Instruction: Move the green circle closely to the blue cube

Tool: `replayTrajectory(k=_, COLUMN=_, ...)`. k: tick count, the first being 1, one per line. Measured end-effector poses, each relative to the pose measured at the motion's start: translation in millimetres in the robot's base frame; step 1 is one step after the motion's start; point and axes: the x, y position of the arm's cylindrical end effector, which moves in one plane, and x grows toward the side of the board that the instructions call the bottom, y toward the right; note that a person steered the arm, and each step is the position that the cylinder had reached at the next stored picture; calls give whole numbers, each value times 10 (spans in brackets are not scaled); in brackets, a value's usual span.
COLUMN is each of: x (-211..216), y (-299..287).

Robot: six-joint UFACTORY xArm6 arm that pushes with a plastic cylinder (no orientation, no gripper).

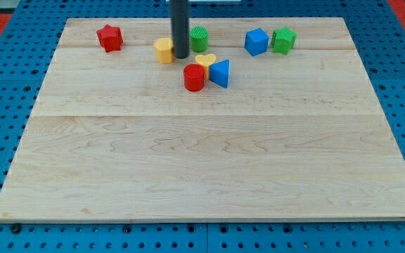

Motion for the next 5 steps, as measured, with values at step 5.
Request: replayTrajectory(k=5, x=-979, y=1636)
